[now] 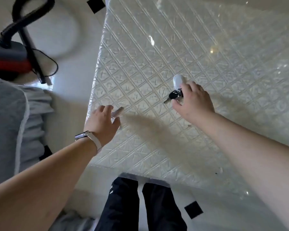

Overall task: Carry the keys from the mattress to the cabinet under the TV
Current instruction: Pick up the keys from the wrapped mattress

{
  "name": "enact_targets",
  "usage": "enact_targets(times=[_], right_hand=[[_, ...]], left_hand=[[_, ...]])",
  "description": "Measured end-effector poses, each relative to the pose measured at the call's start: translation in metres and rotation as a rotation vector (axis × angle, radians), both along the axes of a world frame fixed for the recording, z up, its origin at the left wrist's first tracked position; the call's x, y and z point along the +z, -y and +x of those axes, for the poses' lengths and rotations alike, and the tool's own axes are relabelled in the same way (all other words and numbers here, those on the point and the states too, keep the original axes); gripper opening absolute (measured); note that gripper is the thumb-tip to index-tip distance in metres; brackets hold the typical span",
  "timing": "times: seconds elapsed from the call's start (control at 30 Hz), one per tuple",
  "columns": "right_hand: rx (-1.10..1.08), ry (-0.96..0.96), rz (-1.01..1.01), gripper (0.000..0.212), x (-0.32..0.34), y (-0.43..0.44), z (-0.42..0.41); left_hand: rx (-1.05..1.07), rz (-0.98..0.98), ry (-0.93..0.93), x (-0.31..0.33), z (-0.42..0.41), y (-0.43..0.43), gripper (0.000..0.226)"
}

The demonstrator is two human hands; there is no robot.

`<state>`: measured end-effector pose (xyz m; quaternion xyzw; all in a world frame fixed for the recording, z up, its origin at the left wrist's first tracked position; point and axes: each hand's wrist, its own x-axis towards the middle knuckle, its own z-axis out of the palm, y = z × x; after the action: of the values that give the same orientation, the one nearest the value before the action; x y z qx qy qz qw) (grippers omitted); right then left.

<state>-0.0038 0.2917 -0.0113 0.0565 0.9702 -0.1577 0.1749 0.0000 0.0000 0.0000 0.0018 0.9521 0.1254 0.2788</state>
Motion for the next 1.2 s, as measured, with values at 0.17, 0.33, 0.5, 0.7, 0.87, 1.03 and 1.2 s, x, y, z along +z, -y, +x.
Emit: enact_targets(times=[0.17, 0.33, 0.5, 0.7, 0.87, 1.03, 1.2], right_hand=[[-0.093, -0.028, 0.025, 0.07, -0.03, 0.004, -0.005], [-0.209, -0.065, 0.046, 0.078, -0.047, 0.008, -0.005], [-0.289, -0.088, 0.023, 0.062, -0.052, 0.013, -0.008], [-0.28, -0.109, -0.042, 0.045, -0.054, 0.016, -0.001], [-0.299, -0.108, -0.152, 0.037, -0.055, 0.015, -0.001], [-0.267, -0.108, -0.227, 0.016, -0.053, 0.016, 0.0], [-0.255, -0.037, -0.265, 0.004, -0.042, 0.016, 0.001]], left_hand=[[0.033, -0.031, -0.009, -0.025, 0.008, 0.007, 0.047], [0.117, -0.01, -0.067, -0.039, 0.011, 0.006, 0.05], [0.174, 0.03, -0.09, -0.046, 0.012, 0.006, 0.027], [0.099, 0.016, -0.12, -0.05, 0.016, 0.01, 0.023], [-0.013, 0.024, -0.132, -0.051, 0.015, 0.014, 0.024], [-0.055, 0.063, -0.173, -0.048, 0.013, 0.017, 0.025], [0.108, 0.162, -0.147, -0.036, 0.01, 0.016, 0.016]])
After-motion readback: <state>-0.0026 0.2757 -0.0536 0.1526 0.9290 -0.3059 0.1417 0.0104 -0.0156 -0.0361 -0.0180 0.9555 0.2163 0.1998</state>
